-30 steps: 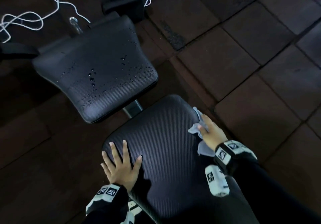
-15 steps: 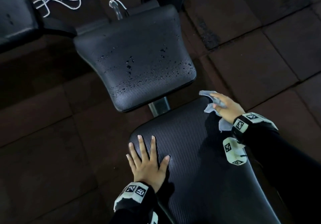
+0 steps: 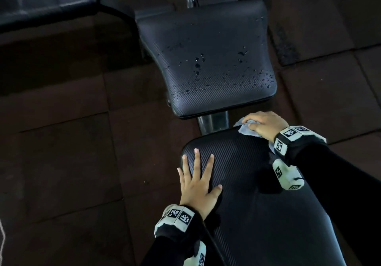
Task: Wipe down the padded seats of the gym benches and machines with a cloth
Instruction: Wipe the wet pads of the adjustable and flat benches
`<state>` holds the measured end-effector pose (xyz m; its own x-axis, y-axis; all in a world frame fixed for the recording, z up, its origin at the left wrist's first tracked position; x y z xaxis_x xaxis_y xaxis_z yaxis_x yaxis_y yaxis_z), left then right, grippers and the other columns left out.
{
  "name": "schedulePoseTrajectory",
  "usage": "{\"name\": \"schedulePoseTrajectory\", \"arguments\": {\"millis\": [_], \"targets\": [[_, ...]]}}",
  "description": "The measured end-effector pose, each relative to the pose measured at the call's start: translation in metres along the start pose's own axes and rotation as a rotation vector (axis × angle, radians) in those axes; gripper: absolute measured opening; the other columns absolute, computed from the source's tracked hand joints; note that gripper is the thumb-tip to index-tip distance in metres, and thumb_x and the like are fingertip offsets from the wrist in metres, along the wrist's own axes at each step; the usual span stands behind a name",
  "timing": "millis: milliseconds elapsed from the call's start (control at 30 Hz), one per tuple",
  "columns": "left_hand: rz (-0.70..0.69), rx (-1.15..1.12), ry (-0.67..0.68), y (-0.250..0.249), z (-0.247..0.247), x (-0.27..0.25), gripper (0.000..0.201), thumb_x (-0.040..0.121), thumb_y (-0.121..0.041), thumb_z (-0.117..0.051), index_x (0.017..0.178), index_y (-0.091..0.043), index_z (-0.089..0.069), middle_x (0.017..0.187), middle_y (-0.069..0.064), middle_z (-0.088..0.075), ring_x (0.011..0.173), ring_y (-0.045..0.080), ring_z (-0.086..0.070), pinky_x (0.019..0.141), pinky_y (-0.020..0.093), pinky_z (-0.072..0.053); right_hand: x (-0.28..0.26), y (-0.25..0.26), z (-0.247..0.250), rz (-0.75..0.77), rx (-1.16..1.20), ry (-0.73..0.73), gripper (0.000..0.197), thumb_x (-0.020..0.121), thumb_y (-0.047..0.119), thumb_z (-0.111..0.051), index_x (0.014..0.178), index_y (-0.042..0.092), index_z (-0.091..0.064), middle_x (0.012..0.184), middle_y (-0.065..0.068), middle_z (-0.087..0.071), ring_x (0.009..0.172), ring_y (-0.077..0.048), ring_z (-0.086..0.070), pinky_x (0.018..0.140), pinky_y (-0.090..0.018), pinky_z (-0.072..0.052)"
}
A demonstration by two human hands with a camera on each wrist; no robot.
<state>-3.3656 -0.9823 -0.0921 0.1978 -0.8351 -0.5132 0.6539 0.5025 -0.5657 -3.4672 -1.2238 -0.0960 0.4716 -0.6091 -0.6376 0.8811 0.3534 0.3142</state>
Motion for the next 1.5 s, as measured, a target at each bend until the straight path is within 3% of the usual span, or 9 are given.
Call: {"name": "schedulePoseTrajectory", "arguments": {"millis": [133,300,433,533,833,1000,1067,1233,1500], "targets": [[-0.107,-0.37,-0.143,0.017,0.017,-0.019,0.069,0.09,-0.038,-0.055,0.148,-0.035,-0.016,0.156,-0.023,0.005,0.142,-0.003,0.02,0.117,0.026,0.005,0.001,0.032,-0.017,0.044,-0.037,0.038,0.026,0.092,0.03,-0.045,0.111,0.041,-0.058,0.12,0.007,-0.054,0.115,-0.02,-0.045,0.097,-0.035,-0.034],[-0.049,-0.509,-0.231,0.035,0.013,-0.049,0.067,0.089,-0.055,-0.049,0.146,-0.041,-0.016,0.156,-0.028,0.003,0.142,-0.01,0.003,0.105,0.0,-0.017,0.001,0.08,-0.046,0.132,-0.045,0.077,0.027,0.09,0.033,-0.042,0.111,0.042,-0.058,0.122,0.007,-0.054,0.115,-0.022,-0.046,0.1,-0.038,-0.034],[0.084,-0.644,-0.204,0.043,0.002,-0.072,0.068,0.091,-0.044,-0.058,0.141,-0.055,-0.013,0.158,-0.009,-0.022,0.139,-0.003,-0.028,0.111,0.027,-0.035,-0.001,0.117,-0.065,0.189,-0.073,0.077,0.029,0.091,0.037,-0.042,0.115,0.04,-0.057,0.127,0.007,-0.054,0.118,-0.024,-0.045,0.104,-0.039,-0.033],[0.167,-0.783,-0.192,0.056,-0.019,-0.08,0.072,0.08,-0.069,-0.054,0.137,-0.067,-0.01,0.149,-0.009,-0.04,0.136,0.003,-0.038,0.112,0.036,-0.036,-0.008,0.142,-0.072,0.233,-0.113,0.042,0.029,0.094,0.036,-0.042,0.119,0.038,-0.056,0.129,0.007,-0.052,0.121,-0.023,-0.04,0.105,-0.034,-0.028],[0.257,-0.894,-0.174,0.071,-0.046,-0.082,0.071,0.072,-0.075,-0.056,0.135,-0.065,-0.024,0.14,-0.018,-0.048,0.117,-0.002,-0.051,0.104,0.023,-0.041,-0.048,0.188,-0.108,0.445,-0.32,0.009,0.035,0.096,0.032,-0.041,0.129,0.037,-0.048,0.154,0.005,-0.021,0.141,-0.027,-0.007,0.116,-0.043,-0.001],[0.373,-1.162,-0.282,0.085,-0.042,-0.088,0.041,0.092,-0.022,-0.058,0.124,-0.045,-0.048,0.135,-0.005,-0.056,0.124,0.005,-0.051,0.112,0.037,-0.036,-0.093,0.2,-0.137,0.584,-0.333,0.0,0.037,0.092,0.026,-0.047,0.127,0.035,-0.053,0.154,0.008,-0.022,0.144,-0.028,0.006,0.117,-0.045,0.005],[0.432,-1.163,-0.359,0.091,-0.028,-0.089,0.04,0.088,-0.037,-0.056,0.124,-0.051,-0.049,0.141,-0.008,-0.049,0.131,0.008,-0.045,0.115,0.037,-0.03,-0.106,0.196,-0.144,0.551,-0.294,0.024,0.044,0.092,0.025,-0.048,0.134,0.035,-0.046,0.155,0.009,-0.019,0.144,-0.025,0.009,0.114,-0.042,0.009],[0.326,-0.828,-0.401,0.072,0.034,-0.059,0.045,0.104,-0.019,-0.034,0.147,-0.01,-0.031,0.155,0.002,-0.026,0.143,0.011,-0.021,0.11,0.014,-0.011,-0.129,0.186,-0.134,0.418,0.108,0.067,0.062,0.092,0.027,-0.054,0.144,0.041,-0.024,0.156,0.014,-0.011,0.144,-0.011,0.011,0.115,-0.04,0.007],[0.31,-0.742,-0.239,0.033,0.034,-0.026,0.084,0.091,-0.047,-0.056,0.153,-0.024,-0.004,0.154,0.011,-0.01,0.136,0.029,-0.031,0.105,0.03,-0.031,-0.169,0.064,-0.103,-0.036,0.166,-0.129,0.053,0.097,0.034,-0.044,0.144,0.044,-0.022,0.157,0.012,-0.004,0.145,-0.02,0.004,0.114,-0.053,0.0]]}}
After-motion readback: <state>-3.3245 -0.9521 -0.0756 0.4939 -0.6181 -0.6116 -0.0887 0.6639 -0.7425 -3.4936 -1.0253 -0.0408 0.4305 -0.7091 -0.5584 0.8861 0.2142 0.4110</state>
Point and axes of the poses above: each hand's wrist, its own x-axis towards the middle knuckle, its own z-axis out of the back of the hand, y = z × x, the point moved 9 cm from there along x, towards the middle knuckle
